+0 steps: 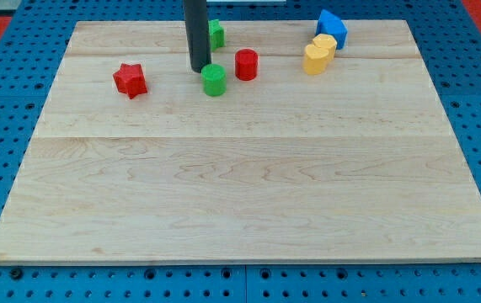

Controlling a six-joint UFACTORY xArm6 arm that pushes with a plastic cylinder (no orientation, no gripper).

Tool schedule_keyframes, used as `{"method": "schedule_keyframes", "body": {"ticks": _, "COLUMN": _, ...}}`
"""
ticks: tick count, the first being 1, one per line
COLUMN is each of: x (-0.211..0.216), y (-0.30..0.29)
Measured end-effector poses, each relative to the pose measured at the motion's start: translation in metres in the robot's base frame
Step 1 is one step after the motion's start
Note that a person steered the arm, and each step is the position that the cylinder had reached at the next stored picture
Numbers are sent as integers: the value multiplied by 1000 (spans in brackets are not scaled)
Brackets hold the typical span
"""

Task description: Push the green star to the top of the red circle

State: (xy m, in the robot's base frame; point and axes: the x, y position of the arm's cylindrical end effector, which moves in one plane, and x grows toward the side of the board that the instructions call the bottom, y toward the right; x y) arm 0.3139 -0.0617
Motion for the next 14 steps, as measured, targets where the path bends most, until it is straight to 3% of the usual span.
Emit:
{"method": "schedule_keyframes", "body": {"ticks": 2, "x": 20, "y": 57}}
{"method": "schedule_keyframes", "body": {"ticks": 3, "x": 15, "y": 37}}
{"method": "schedule_keyframes", "body": {"ticks": 6, "x": -97, "y": -62}}
{"method": "schedule_keyframes", "body": {"ticks": 10, "x": -92, "y": 59}}
{"method": "schedule_keyframes", "body": {"ticks": 11, "x": -120, "y": 17}}
{"method": "schedule_keyframes", "body": {"ticks": 13, "x": -121, "y": 47}}
{"method": "schedule_keyframes", "body": {"ticks": 14, "x": -115, "y": 135}}
